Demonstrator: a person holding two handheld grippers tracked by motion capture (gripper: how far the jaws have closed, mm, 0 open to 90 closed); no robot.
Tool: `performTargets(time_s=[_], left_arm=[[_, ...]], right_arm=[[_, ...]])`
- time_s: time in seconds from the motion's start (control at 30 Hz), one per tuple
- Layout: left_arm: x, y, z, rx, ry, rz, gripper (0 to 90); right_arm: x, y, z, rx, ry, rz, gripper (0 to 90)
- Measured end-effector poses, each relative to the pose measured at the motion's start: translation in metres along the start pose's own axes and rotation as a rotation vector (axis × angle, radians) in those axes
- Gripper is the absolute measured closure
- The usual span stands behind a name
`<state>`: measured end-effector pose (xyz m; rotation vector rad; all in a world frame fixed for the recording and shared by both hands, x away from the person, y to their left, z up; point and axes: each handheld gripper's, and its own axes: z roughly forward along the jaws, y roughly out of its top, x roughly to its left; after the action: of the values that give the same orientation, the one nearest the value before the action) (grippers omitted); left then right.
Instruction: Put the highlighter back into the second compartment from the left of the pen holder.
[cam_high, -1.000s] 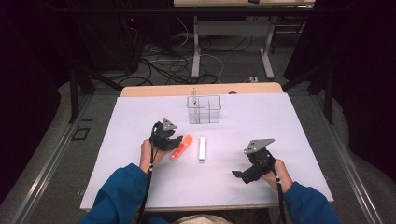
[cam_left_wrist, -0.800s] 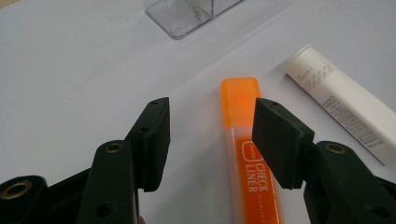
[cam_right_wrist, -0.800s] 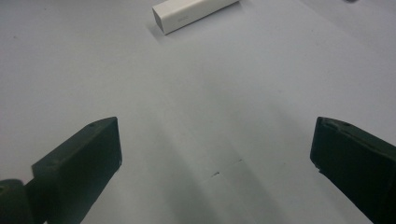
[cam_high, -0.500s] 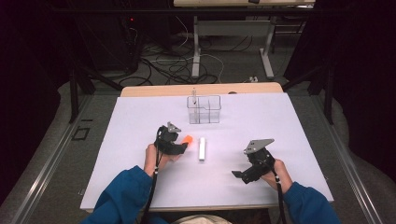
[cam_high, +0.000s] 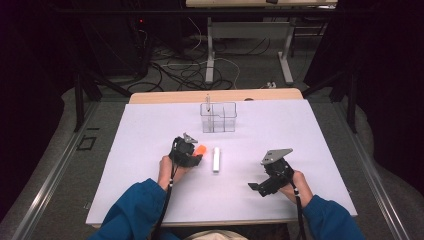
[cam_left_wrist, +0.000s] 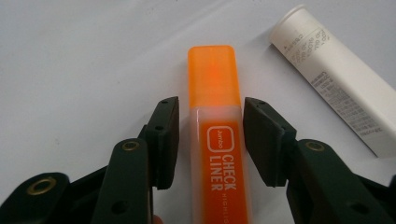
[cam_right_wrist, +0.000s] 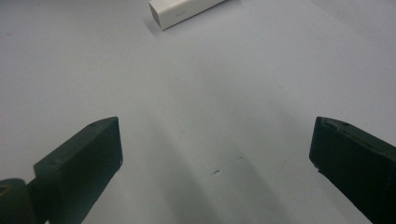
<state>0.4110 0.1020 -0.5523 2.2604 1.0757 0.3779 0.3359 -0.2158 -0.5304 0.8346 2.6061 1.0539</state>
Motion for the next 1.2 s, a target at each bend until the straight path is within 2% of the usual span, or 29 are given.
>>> performTargets(time_s=[0.13,0.3,0.53,0.57,0.7,0.73,0.77,0.8,0.9,0.93,0.97,1.2], left_arm=[[0.000,0.000,0.000,-0.001,-0.006,0.007,61.1],[0.001,-0.002,0.001,-0.019,-0.017,-0.008,63.9],[0.004,-0.003,-0.001,-0.025,-0.039,-0.005,64.7],[0.004,-0.003,-0.001,-0.030,-0.042,-0.013,64.7],[0.007,-0.003,-0.006,-0.045,-0.038,-0.001,64.7],[0.007,-0.004,-0.007,-0.059,-0.037,0.000,64.7],[0.007,-0.004,-0.007,-0.066,-0.043,-0.016,64.7],[0.008,-0.004,-0.009,-0.067,-0.040,0.002,64.7],[0.010,-0.004,-0.013,-0.081,-0.045,0.010,64.7],[0.009,-0.005,-0.014,-0.105,-0.039,0.009,64.7],[0.010,-0.004,-0.016,-0.101,-0.043,0.015,64.7],[0.010,-0.004,-0.023,-0.170,-0.031,0.024,64.7]], right_arm=[[0.000,0.000,0.000,0.008,0.005,0.000,2.5],[0.000,0.000,0.000,0.006,0.001,0.000,2.5],[0.000,0.000,0.000,-0.014,-0.004,0.001,2.5],[0.000,0.000,-0.001,0.000,0.005,0.001,2.5],[-0.001,0.000,-0.001,-0.015,-0.002,0.004,2.5],[-0.001,-0.001,-0.001,-0.016,-0.006,0.002,2.5],[-0.001,0.000,-0.002,-0.018,-0.003,0.003,2.5],[-0.001,0.000,-0.002,-0.020,-0.003,0.004,2.5],[0.000,0.000,-0.003,-0.021,0.000,0.010,2.5],[0.000,0.000,-0.003,-0.023,0.001,0.004,2.5],[0.000,0.000,-0.003,-0.021,-0.003,0.007,2.5],[0.000,0.000,-0.004,-0.022,-0.008,0.001,2.5]])
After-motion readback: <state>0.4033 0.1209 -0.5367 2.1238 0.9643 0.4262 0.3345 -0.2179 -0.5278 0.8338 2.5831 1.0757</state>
